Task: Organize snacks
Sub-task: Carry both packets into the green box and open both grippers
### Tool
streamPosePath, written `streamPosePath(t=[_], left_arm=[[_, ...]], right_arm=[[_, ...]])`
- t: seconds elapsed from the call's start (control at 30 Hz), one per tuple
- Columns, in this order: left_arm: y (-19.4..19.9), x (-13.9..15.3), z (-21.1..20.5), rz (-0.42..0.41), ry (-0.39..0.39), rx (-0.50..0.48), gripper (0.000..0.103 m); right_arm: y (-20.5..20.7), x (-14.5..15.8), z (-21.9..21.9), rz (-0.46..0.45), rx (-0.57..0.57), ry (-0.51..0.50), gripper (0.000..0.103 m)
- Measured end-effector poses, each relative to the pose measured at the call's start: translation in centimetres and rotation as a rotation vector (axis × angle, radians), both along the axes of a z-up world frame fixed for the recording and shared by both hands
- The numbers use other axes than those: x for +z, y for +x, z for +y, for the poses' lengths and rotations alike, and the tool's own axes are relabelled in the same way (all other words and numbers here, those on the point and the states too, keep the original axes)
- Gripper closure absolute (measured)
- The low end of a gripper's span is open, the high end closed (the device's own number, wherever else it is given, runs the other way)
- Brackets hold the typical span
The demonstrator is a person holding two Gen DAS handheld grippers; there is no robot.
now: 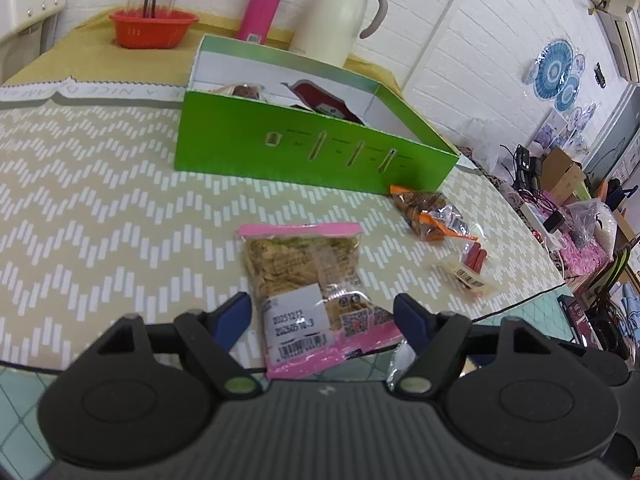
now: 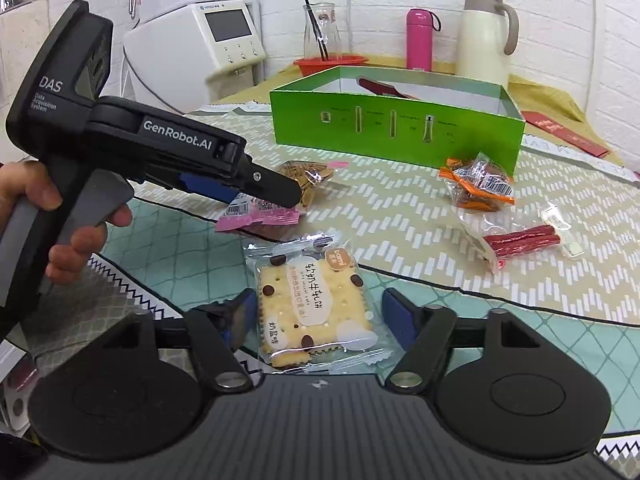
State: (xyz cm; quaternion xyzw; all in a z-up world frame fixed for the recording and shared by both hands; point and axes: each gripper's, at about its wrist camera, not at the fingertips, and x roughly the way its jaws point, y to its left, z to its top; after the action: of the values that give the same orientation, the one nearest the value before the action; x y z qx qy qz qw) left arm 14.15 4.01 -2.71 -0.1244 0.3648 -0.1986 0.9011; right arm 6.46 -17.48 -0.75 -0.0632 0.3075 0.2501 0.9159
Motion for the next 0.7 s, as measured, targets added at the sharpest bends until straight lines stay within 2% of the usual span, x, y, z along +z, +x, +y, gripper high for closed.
streamPosePath(t=[0.07, 0.1, 0.17, 0.27, 0.43, 0.7], left_arm=[[-0.2, 0.1, -0.5, -0.019, 0.034, -0.003, 0.037], [-0.3, 0.4, -0.7, -0.025, 0.049, -0.004, 0.043], [-0.8, 1.3, -1.1, -0.045, 0.062, -0.018, 0.047], [-1.1, 2.8, -0.7, -0.067, 0.009, -0.039, 0.050], [-1.2, 5.3, -0.3, -0.133, -0.029, -0.025, 0.051], [1.0, 8.5, 1.3, -0.201, -0.085, 0.034, 0.051]], right_arm=[[-0.2, -0.2, 0.2, -0.018, -0.005, 0.000, 0.005], [-0.1, -0.1, 0.2, -0.015, -0.014, 0.007, 0.005], [-0.1, 0.5, -0.2, 0.001, -0.004, 0.058, 0.006], [-0.4, 2.0, -0.5, -0.045, 0.008, 0.066, 0.006], [0.4, 4.1, -1.3, -0.116, -0.032, 0.067, 0.006], [3.1, 7.3, -2.6, -0.246, -0.099, 0.074, 0.006]])
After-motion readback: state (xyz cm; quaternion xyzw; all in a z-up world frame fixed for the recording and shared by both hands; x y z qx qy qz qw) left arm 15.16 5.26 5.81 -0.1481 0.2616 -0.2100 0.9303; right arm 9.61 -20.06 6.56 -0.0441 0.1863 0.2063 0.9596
